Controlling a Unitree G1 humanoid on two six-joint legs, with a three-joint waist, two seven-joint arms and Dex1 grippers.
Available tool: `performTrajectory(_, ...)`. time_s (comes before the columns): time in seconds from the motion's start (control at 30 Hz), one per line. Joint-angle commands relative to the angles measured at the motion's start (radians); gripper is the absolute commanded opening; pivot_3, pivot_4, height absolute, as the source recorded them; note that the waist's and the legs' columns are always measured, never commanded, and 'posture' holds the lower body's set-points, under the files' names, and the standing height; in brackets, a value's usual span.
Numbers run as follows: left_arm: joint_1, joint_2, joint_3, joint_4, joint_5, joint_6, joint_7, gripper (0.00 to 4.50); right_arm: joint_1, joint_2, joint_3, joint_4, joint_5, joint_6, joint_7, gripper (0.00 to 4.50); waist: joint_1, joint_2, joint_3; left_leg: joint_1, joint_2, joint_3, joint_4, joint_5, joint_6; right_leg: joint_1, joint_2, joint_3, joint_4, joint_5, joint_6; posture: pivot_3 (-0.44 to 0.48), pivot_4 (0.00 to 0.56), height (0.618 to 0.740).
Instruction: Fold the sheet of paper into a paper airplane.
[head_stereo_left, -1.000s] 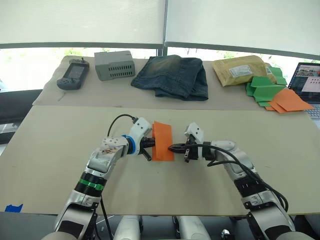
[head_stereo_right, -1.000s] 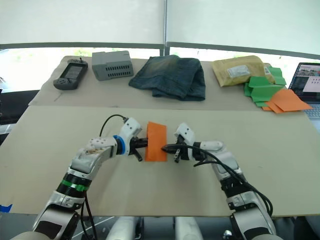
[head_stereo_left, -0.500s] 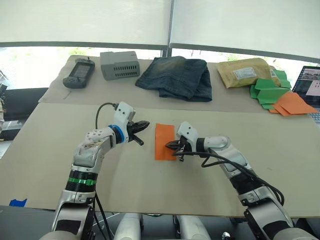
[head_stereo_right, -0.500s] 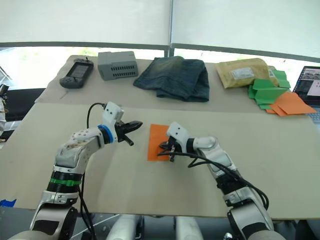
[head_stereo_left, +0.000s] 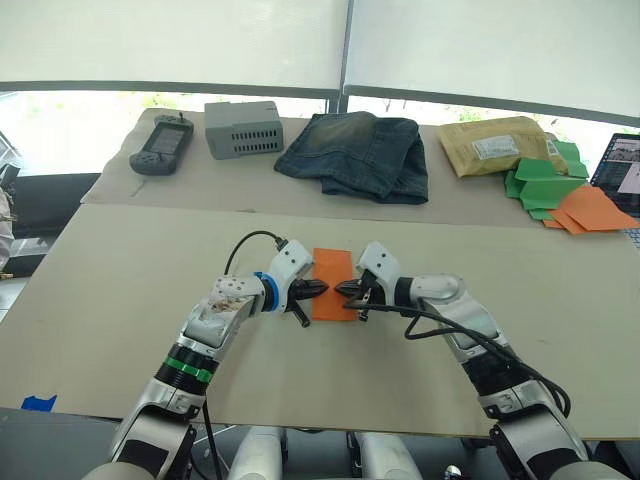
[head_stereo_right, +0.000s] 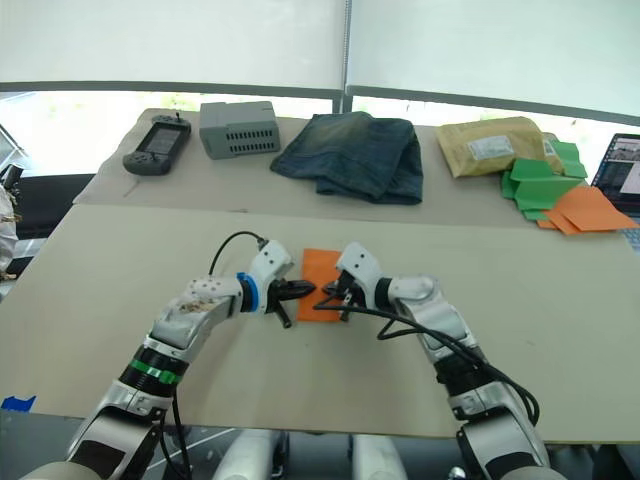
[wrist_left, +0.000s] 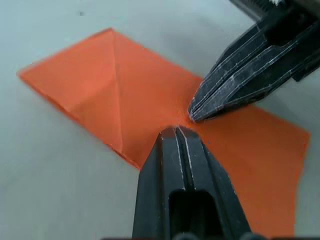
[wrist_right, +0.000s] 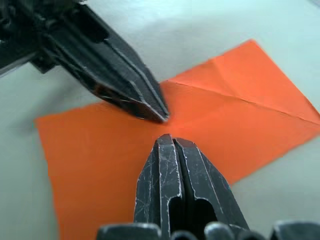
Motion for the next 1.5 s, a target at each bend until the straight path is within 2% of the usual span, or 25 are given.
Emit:
performTrajectory(0.03, -0.001, 0.005, -0.019, 0.009, 0.014, -0.002, -0.017, 0.00, -0.015, -0.009, -0.023, 0.059, -0.012, 0.002, -0.033, 0.04, -0.001, 0.000, 0.000, 0.000, 0.000, 0.000, 0.000, 0.000, 0.000, 0.000, 0.000, 0.000, 0.000, 0.000, 0.000, 0.000, 0.150, 0.728)
performTrajectory(0.23, 0.002, 0.006, -0.028, 0.016, 0.033, -0.004, -0.023, 0.00, -0.110, 0.028, -0.029, 0.243, -0.029, -0.082, -0.069, 0.04, -0.005, 0.000, 0.000, 0.001, 0.000, 0.000, 0.000, 0.000, 0.000, 0.001, 0.000, 0.000, 0.000, 0.000, 0.000, 0.000, 0.150, 0.728)
performTrajectory(0.5, 0.022, 0.011, -0.047, 0.007, 0.043, 0.002, -0.027, 0.00, -0.299, 0.098, -0.072, 0.645, -0.043, -0.288, -0.123, 0.04, -0.009, 0.001, -0.001, 0.001, 0.000, 0.000, -0.001, 0.000, 0.000, 0.001, 0.000, 0.000, 0.000, 0.002, -0.004, 0.000, 0.150, 0.728)
performTrajectory(0.67, 0.019, 0.007, -0.046, 0.015, 0.046, 0.002, -0.021, 0.00, -0.325, 0.105, -0.072, 0.733, -0.050, -0.358, -0.080, 0.04, -0.010, 0.001, -0.001, 0.001, 0.000, 0.000, -0.001, 0.000, 0.000, 0.001, 0.000, 0.000, 0.000, 0.003, -0.004, 0.000, 0.150, 0.728)
performTrajectory(0.87, 0.010, -0.002, -0.045, 0.029, 0.049, -0.002, -0.018, 0.00, -0.184, 0.063, -0.047, 0.637, -0.047, -0.447, 0.077, 0.04, -0.008, 0.004, -0.003, 0.002, 0.000, 0.000, -0.001, 0.000, 0.000, 0.002, 0.000, 0.000, -0.001, 0.002, -0.004, 0.000, 0.150, 0.728)
performTrajectory(1.17, 0.003, -0.012, -0.057, 0.053, 0.052, -0.018, -0.034, 0.00, 0.081, -0.030, -0.002, 0.224, 0.008, -0.369, 0.241, 0.04, -0.005, 0.013, -0.010, 0.003, 0.000, 0.000, -0.002, 0.000, 0.000, 0.003, 0.000, 0.000, -0.001, -0.001, 0.002, 0.000, 0.150, 0.728)
performTrajectory(1.37, -0.001, -0.019, -0.059, 0.062, 0.051, -0.021, -0.037, 0.00, 0.197, -0.093, 0.043, 0.035, 0.005, -0.297, 0.276, 0.04, -0.002, 0.014, -0.013, 0.003, 0.000, 0.000, -0.002, 0.000, 0.000, 0.003, 0.000, 0.000, -0.001, -0.002, 0.002, 0.000, 0.150, 0.728)
performTrajectory(1.5, 0.003, -0.024, -0.061, 0.062, 0.050, -0.021, -0.035, 0.00, 0.206, -0.087, 0.052, -0.025, -0.007, -0.268, 0.240, 0.04, -0.002, 0.013, -0.014, 0.003, 0.000, 0.000, -0.002, 0.000, 0.000, 0.003, 0.000, 0.000, -0.001, -0.003, 0.001, 0.000, 0.150, 0.728)
